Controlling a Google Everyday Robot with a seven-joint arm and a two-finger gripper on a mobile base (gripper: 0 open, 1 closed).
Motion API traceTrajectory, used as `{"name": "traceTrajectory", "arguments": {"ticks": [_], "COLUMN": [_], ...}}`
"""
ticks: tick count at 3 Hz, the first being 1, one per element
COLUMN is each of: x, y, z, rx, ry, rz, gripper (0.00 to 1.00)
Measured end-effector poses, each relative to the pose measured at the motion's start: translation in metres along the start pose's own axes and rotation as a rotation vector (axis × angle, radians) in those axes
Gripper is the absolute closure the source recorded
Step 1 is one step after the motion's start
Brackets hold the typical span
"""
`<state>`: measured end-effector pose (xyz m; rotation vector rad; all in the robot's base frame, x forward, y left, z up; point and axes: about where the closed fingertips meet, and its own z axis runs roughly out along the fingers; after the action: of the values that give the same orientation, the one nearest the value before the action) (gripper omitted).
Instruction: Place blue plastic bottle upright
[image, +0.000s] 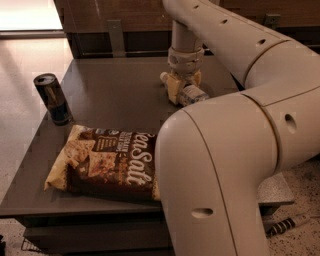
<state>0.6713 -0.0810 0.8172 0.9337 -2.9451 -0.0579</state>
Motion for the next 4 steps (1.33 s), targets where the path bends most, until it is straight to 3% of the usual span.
{"name": "traceTrajectory", "arguments": {"ticks": [1,3,4], "x": [0.0,-0.006,-0.008], "y": [0.0,-0.002,-0.004], "z": [-0.001,0.0,-0.033], "rx": [0.0,0.006,0.069], "ry": [0.0,-0.019,-0.056], "rz": [0.0,0.0,-0.044], "gripper": [0.95,1.0,1.0]}}
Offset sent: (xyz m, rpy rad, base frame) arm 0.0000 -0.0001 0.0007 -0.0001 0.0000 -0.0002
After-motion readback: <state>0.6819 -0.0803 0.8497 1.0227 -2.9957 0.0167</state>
